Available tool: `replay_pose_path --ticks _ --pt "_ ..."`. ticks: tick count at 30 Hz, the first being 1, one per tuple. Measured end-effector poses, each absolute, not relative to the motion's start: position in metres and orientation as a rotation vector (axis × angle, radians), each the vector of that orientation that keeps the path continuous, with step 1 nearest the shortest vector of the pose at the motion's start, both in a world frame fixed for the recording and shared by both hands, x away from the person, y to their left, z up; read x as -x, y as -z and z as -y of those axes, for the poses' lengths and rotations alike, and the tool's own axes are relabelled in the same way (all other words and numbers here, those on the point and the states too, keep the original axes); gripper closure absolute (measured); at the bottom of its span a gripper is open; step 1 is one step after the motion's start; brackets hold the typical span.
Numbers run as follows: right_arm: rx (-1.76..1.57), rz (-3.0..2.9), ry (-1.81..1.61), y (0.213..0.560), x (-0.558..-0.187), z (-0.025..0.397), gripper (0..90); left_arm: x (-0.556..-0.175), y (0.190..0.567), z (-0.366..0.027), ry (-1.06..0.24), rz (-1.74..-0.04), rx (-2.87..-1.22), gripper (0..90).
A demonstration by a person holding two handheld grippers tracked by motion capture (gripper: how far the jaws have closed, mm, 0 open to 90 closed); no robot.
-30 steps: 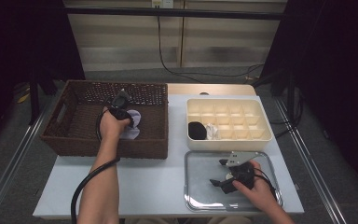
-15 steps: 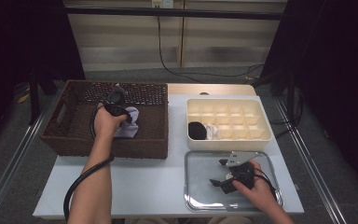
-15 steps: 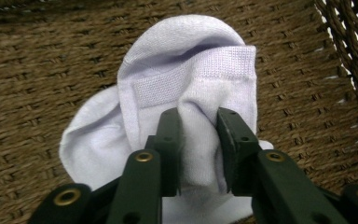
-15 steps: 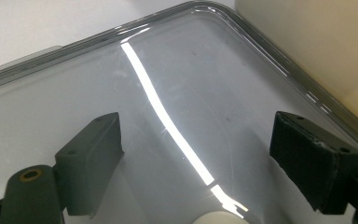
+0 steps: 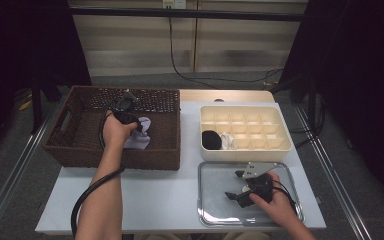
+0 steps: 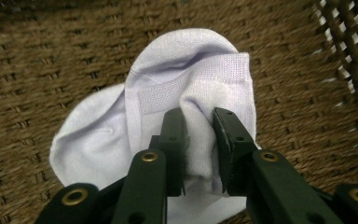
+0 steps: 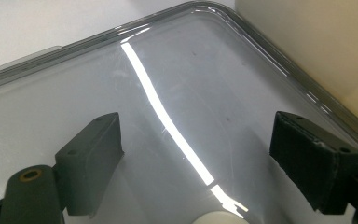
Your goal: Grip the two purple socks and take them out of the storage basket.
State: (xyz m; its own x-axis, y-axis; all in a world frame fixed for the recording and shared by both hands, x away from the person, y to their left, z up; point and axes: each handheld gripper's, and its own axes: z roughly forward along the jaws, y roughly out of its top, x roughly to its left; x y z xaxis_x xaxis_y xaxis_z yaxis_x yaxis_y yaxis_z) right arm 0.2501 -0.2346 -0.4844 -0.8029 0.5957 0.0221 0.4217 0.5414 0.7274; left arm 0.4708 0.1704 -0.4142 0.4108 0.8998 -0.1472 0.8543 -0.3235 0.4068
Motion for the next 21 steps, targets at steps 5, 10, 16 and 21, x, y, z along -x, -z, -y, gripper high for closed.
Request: replay_pose_path --ticks 5,10,16,21 --pt "-0.854 -2.551 -1.112 0.484 -0.25 0.235 16.6 -0.469 0.406 -0.17 -0.133 -1.492 -2.242 74.1" --pt "-0.856 -2.551 -1.111 0.484 -0.25 0.235 16.5 -0.468 0.403 -0.169 -0.121 -1.481 -2.256 74.1" --pt "-0.856 -2.551 -1.111 0.484 -0.25 0.235 16.5 -0.467 0.406 -0.167 -0.116 -1.477 -2.257 72.7" --pt "-0.855 -2.551 -1.111 0.484 -0.25 0.235 16.5 -0.467 0.414 -0.165 -0.114 -1.483 -2.284 70.9"
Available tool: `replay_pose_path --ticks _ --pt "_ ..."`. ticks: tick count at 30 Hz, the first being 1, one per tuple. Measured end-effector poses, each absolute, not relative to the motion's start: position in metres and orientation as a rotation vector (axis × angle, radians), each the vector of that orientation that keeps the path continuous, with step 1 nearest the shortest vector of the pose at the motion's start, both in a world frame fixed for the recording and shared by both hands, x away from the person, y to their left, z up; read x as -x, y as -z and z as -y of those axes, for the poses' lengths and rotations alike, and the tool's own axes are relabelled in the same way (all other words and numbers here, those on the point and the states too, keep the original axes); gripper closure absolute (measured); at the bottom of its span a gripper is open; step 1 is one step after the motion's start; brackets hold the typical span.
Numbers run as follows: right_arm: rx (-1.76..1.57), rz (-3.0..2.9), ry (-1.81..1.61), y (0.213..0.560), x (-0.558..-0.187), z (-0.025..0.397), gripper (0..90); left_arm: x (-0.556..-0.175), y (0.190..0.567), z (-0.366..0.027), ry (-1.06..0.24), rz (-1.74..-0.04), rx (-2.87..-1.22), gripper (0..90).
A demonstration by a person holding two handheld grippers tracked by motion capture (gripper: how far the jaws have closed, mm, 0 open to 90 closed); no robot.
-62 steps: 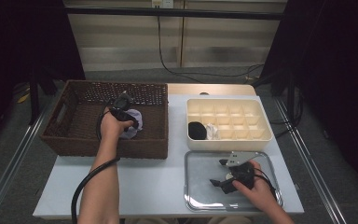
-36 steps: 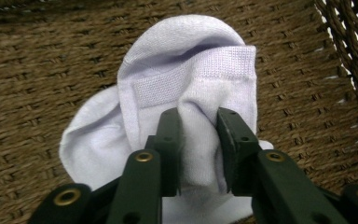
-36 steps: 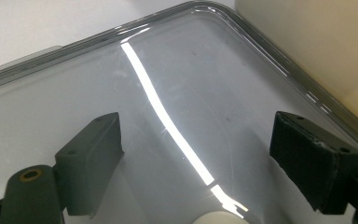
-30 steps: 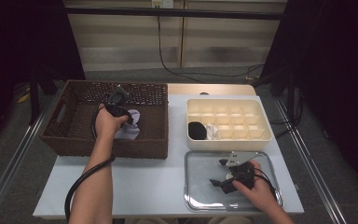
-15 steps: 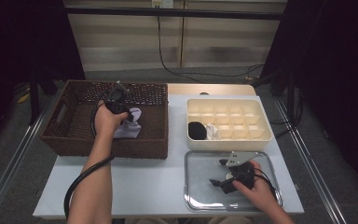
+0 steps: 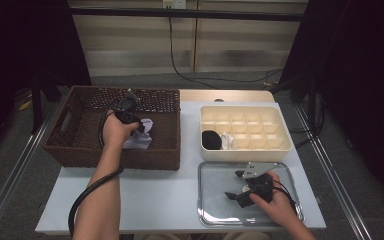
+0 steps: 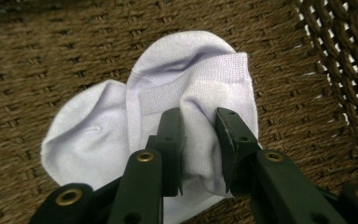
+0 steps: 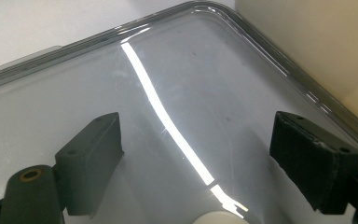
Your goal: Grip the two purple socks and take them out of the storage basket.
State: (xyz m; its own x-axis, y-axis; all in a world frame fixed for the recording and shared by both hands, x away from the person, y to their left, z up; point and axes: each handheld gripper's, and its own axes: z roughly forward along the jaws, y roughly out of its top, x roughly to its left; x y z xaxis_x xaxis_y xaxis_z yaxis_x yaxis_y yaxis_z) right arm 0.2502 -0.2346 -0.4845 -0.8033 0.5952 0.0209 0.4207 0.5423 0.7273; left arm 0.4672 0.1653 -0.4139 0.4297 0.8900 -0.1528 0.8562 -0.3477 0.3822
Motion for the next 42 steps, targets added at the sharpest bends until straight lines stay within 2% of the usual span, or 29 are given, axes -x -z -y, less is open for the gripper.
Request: replay_pose_path --ticks 10,14,16,22,42 --pt "-0.855 -2.55 -1.11 0.484 -0.25 0.235 16.5 -0.468 0.416 -0.165 -0.107 -1.512 -2.267 66.4" --pt "-0.854 -2.551 -1.111 0.484 -0.25 0.235 16.5 -0.468 0.414 -0.166 -0.11 -1.512 -2.265 68.0" --pt "-0.855 -2.551 -1.112 0.484 -0.25 0.235 16.5 -0.467 0.412 -0.166 -0.113 -1.503 -2.277 74.5" --pt "-0.856 -2.551 -1.111 0.484 -0.25 0.235 16.5 -0.466 0.401 -0.166 -0.12 -1.499 -2.252 78.9" --pt "-0.854 -2.551 -1.111 0.484 -0.25 0.234 16.5 -0.463 0.375 -0.161 -0.158 -1.449 -2.244 79.2"
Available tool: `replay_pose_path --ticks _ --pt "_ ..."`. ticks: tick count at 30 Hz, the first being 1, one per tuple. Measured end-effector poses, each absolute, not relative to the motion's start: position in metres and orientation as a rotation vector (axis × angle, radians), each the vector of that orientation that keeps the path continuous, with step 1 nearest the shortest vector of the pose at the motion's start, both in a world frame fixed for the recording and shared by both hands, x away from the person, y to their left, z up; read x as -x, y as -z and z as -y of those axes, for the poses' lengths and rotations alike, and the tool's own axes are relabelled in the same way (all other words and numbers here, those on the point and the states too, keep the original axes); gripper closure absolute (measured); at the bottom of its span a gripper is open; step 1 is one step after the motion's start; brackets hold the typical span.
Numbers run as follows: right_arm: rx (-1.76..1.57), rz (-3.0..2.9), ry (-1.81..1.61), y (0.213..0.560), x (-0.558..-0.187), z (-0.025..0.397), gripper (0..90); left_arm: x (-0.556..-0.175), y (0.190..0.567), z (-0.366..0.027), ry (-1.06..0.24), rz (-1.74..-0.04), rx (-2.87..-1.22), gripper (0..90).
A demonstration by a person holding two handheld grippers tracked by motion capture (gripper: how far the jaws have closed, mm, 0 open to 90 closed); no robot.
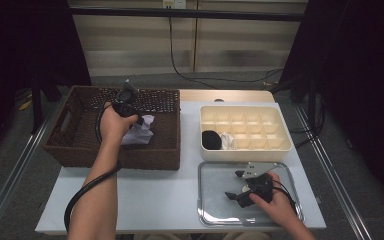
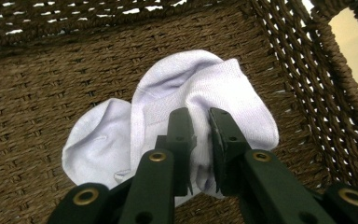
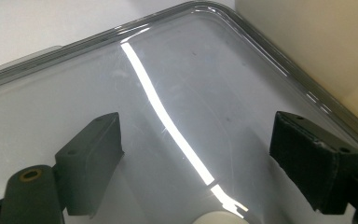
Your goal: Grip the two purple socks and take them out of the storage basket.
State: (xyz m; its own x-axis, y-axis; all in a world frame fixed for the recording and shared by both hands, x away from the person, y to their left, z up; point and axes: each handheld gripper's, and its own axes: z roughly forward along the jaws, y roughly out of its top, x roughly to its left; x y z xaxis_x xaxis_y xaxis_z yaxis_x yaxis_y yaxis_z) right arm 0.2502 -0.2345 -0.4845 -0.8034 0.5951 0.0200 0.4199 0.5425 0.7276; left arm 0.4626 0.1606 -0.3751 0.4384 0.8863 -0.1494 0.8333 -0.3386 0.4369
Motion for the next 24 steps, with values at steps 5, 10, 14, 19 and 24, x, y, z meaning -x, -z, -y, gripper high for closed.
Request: replay_pose_path --ticks 5,10,14,19,24 --pt "-0.855 -2.551 -1.111 0.484 -0.25 0.234 16.5 -0.462 0.378 -0.159 -0.154 -1.439 -2.256 78.9" --pt "-0.854 -2.551 -1.111 0.484 -0.25 0.234 16.5 -0.462 0.379 -0.158 -0.157 -1.44 -2.251 78.5" --pt "-0.856 -2.551 -1.111 0.484 -0.25 0.235 16.5 -0.462 0.377 -0.158 -0.148 -1.434 -2.25 78.5" --pt "-0.857 -2.551 -1.11 0.484 -0.25 0.235 16.5 -0.46 0.373 -0.157 -0.15 -1.43 -2.258 78.7" --pt "-0.856 -2.551 -1.11 0.484 -0.25 0.235 16.5 -0.458 0.368 -0.156 -0.127 -1.42 -2.264 80.7"
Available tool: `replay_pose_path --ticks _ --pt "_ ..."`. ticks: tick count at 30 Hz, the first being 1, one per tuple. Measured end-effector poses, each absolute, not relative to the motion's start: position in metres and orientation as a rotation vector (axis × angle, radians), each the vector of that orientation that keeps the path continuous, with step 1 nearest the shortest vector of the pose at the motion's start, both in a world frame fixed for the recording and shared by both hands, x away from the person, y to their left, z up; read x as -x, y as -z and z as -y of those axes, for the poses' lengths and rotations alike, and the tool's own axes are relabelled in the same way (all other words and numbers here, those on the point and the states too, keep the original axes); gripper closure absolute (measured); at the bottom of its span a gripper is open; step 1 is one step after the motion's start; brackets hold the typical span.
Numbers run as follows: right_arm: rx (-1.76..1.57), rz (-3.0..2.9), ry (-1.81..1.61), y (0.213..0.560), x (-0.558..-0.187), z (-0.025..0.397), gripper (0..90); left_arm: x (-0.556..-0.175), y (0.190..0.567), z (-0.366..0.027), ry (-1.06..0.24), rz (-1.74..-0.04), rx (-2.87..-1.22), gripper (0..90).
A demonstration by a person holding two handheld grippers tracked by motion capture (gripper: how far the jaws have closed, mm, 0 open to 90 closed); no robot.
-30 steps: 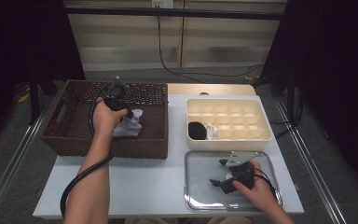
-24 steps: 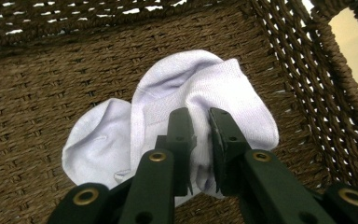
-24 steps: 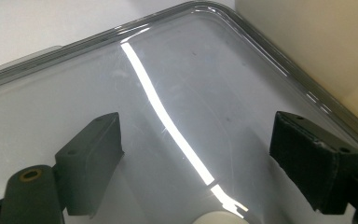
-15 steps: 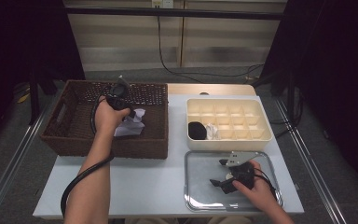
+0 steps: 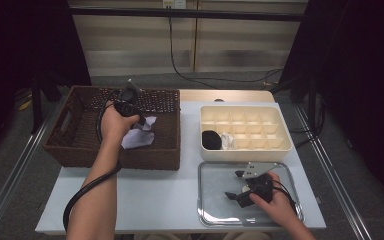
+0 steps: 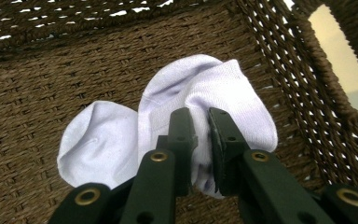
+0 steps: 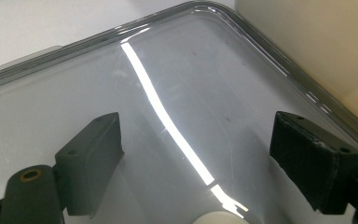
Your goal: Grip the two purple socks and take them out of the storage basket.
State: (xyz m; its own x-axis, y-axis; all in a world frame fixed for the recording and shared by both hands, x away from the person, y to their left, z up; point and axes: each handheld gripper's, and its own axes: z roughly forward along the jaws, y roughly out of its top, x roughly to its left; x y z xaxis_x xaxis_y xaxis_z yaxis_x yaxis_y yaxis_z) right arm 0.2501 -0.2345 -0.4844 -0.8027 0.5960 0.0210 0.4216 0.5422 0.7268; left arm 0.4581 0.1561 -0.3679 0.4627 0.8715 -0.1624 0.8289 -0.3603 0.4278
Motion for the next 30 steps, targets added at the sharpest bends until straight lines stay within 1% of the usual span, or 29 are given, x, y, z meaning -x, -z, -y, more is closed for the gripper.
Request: replay_pose_path --ticks 8,22,30 --pt "-0.854 -2.551 -1.111 0.484 -0.25 0.234 16.5 -0.452 0.358 -0.158 -0.101 -1.406 -2.256 81.9" --pt "-0.852 -2.553 -1.109 0.484 -0.25 0.235 16.5 -0.431 0.332 -0.148 -0.074 -1.29 -2.272 81.9" --pt "-0.851 -2.552 -1.109 0.484 -0.25 0.235 16.5 -0.42 0.325 -0.14 -0.043 -1.261 -2.277 81.9"
